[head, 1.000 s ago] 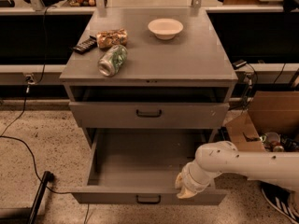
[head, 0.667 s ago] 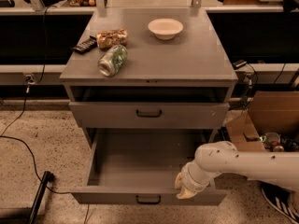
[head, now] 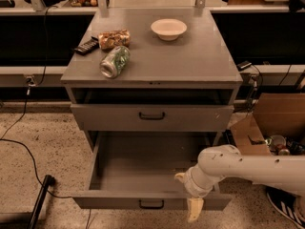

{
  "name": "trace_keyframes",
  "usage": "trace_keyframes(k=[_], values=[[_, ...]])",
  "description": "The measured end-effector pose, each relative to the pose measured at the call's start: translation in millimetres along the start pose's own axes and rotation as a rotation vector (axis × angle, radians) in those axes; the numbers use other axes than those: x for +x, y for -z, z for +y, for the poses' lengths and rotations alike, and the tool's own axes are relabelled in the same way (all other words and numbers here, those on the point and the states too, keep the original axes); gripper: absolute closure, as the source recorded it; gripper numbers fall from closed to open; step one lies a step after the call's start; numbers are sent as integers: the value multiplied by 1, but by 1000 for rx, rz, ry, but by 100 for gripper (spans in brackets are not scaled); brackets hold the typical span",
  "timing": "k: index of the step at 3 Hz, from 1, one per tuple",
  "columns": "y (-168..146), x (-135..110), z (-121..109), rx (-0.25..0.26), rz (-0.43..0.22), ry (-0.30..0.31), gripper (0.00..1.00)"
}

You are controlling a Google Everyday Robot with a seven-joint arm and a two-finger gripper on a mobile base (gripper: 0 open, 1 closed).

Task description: Open middle drawer

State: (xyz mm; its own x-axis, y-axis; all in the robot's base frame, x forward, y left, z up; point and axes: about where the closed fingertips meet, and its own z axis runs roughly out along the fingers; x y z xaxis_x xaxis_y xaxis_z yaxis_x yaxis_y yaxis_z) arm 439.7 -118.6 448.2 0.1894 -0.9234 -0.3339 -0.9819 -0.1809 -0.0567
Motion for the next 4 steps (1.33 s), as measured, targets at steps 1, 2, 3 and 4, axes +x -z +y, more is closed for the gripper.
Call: trace_keyframes(k=[1, 2, 3, 4], values=[[0, 0, 0, 0, 0, 0, 0], [10, -10, -4, -14, -43, 15, 0], [17, -15, -12, -37, -90, 7, 0], [26, -8, -21, -24, -116, -44, 0]])
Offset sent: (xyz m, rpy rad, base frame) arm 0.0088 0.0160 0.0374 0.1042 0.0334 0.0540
